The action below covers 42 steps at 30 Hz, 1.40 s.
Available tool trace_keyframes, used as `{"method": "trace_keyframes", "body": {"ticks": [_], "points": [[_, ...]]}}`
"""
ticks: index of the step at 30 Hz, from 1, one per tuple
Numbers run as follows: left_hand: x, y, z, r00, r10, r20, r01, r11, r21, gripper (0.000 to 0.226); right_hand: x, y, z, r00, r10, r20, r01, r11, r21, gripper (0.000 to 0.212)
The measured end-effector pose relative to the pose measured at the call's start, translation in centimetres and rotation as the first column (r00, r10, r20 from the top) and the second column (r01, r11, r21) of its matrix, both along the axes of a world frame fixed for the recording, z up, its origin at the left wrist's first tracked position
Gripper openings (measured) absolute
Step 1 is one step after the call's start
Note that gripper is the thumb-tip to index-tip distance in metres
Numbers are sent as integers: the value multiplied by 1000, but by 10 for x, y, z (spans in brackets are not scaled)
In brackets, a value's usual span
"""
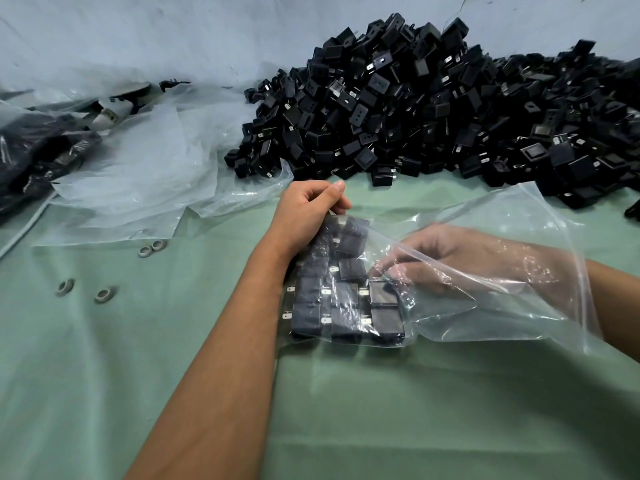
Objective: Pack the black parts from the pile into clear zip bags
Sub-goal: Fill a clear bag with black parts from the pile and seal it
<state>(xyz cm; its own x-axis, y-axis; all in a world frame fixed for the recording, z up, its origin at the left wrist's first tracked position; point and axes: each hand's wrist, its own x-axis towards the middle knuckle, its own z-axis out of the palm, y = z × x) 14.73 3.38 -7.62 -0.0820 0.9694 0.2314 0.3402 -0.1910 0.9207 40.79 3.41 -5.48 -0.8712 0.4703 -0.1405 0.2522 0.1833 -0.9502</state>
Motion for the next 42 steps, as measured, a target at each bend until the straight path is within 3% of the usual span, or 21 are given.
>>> {"method": "trace_keyframes", "body": {"ticks": [4,8,11,16,19,24,28,31,33,36,42], "points": [[-1,1,-1,1000,-1,-14,1,1000,4,37,-4,4,-1,999,35,23,-35,999,-3,24],[-1,3,-3,1000,-8,-23,9,1000,12,36,-3,5,-7,1000,-26,6,25,992,125,28],[-1,3,-3,1000,-6,-19,6,1000,10,36,-1,6,-9,997,-58,-42,58,998,12,28],[0,2,-3,1000,-6,-21,6,1000,9,36,-6,10,-6,997,72,-29,-72,997,-11,44],[-1,1,-1,1000,-7,-18,7,1000,6,36,-5,8,-8,996,73,-41,-70,995,75,65],[0,-1,0,1000,-1,-21,1,1000,3,36,-3,15,-12,993,112,-26,-113,994,-6,82],[0,-1,1,1000,4,-24,-4,1000,-3,36,-2,15,-11,995,97,-27,-96,995,25,81],[0,-1,1,1000,3,-30,-3,1000,0,36,-4,11,-14,999,37,-37,-34,996,80,54],[0,-1,1,999,2,-34,-2,1000,4,36,-6,8,-13,999,12,-32,-8,994,109,48],[0,-2,1,999,-1,-33,2,1000,9,36,-7,9,-9,998,57,7,-57,995,87,51],[0,-1,0,999,-9,-47,10,1000,14,36,-4,8,-12,999,-24,-45,22,999,-50,44]]}}
